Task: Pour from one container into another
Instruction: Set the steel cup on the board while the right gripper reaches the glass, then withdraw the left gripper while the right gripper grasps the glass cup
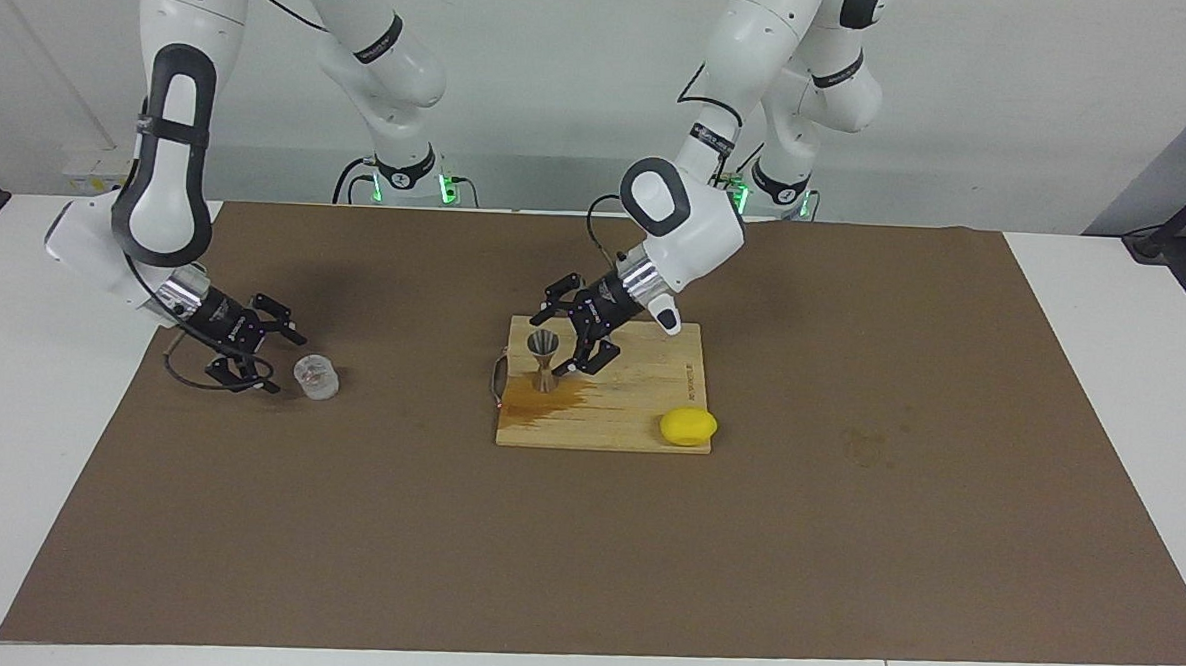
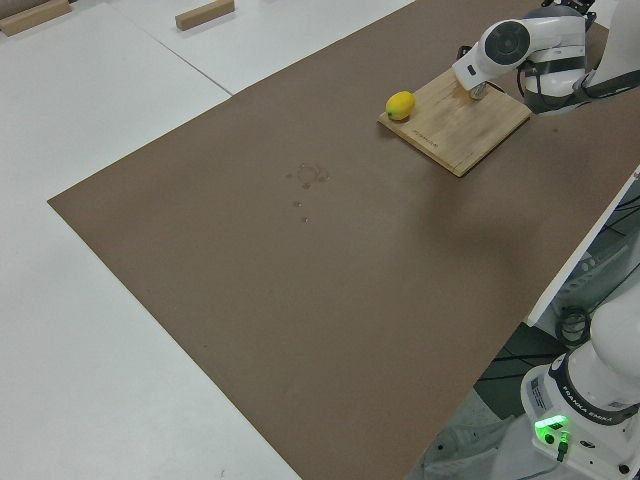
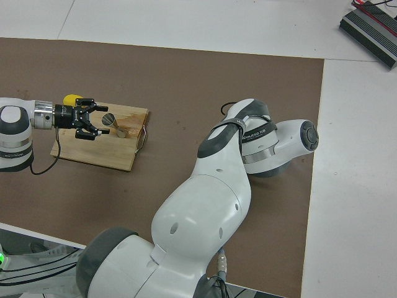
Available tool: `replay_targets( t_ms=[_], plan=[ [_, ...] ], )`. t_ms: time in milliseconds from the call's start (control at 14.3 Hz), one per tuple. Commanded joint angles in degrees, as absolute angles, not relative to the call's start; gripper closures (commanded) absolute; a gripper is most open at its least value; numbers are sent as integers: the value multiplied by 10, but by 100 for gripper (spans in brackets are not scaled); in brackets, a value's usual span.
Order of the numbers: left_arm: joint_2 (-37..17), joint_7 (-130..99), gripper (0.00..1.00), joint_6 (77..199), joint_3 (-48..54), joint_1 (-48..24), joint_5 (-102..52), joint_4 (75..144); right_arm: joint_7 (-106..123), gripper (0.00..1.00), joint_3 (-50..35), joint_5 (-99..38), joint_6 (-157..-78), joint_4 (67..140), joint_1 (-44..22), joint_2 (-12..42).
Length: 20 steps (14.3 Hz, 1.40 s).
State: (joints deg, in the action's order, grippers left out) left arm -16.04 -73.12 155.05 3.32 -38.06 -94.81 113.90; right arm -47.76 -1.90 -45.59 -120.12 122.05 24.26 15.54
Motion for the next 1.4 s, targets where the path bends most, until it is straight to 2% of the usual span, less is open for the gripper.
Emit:
replay_targets(
  t_ms=[0, 350, 629, 839, 1049, 1258, 1328],
  plan=[
    [-85, -726, 0, 1493, 35, -337, -955, 1203, -456, 0, -23, -488, -1216, 1234, 236, 151],
    [-8, -728, 0, 1458, 33, -280, -945, 1240, -434, 0, -24, -512, -1215, 1233, 226, 162],
    [-8, -730, 0, 1466, 29, -208, -774, 1215, -433, 0, -24, -512, -1218, 1233, 223, 163],
    [-18, -729, 0, 1511, 28, -182, -678, 1172, -434, 1, -24, -513, -1219, 1233, 219, 163],
    [-18, -729, 0, 1567, 27, -175, -617, 1156, -432, 11, -24, -512, -1220, 1233, 218, 163],
    [-17, -732, 0, 1614, 26, -149, -542, 1141, -409, 32, -23, -512, -1220, 1233, 218, 163],
    [-18, -733, 0, 1604, 27, -129, -507, 1127, -411, 51, -24, -512, -1220, 1232, 218, 163]
  ],
)
